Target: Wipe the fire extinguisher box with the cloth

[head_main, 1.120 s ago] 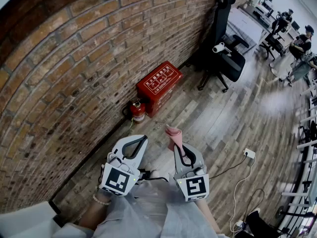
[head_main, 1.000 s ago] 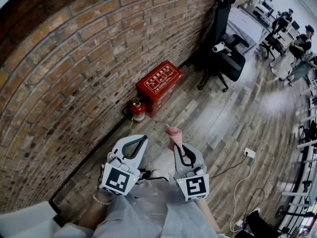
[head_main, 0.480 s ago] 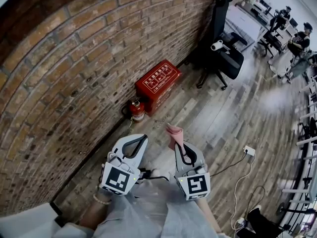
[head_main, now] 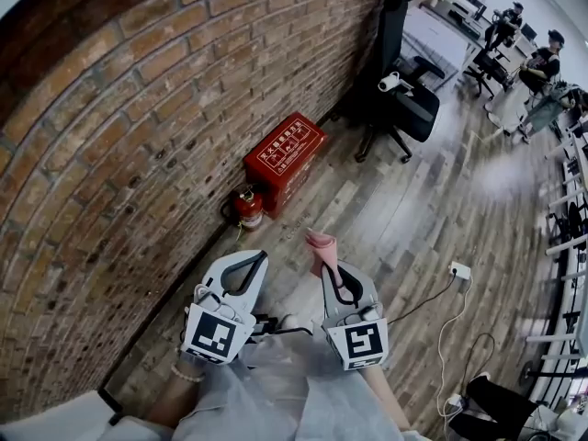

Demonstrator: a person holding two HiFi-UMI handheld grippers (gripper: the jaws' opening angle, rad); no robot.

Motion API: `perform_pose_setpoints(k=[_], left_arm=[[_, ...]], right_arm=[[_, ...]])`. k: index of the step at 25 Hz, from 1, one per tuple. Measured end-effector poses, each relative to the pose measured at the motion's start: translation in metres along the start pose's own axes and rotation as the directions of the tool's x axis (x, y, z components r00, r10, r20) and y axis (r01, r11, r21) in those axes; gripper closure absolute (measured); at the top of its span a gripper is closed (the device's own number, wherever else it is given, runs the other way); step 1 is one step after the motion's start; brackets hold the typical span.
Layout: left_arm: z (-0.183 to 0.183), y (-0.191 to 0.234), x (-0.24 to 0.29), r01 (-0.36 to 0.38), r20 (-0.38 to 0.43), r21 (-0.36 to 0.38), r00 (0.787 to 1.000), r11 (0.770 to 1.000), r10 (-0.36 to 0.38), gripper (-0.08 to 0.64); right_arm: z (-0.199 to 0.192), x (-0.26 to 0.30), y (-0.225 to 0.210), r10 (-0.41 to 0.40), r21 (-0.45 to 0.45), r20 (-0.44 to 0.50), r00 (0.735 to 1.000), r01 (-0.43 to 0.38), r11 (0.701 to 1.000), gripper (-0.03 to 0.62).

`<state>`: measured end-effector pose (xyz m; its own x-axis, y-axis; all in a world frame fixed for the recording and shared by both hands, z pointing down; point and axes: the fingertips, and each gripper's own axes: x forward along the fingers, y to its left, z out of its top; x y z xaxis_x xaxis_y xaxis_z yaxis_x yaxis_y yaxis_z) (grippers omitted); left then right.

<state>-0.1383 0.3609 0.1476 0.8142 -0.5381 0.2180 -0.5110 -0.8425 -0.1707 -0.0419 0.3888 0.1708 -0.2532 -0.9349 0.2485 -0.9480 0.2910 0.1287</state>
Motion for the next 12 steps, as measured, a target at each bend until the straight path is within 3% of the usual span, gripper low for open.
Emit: perform_pose_setpoints(k=[12], left_arm=[[-0.007,0.003,-0.014,0.060,0.028,0.031,0.998,0.998,-0.061,0.562]], right_arm=[[-0.006,-0.010,0.021,-0.081,-0.013,-0.005,0.997,0.081,0.997,0.565]])
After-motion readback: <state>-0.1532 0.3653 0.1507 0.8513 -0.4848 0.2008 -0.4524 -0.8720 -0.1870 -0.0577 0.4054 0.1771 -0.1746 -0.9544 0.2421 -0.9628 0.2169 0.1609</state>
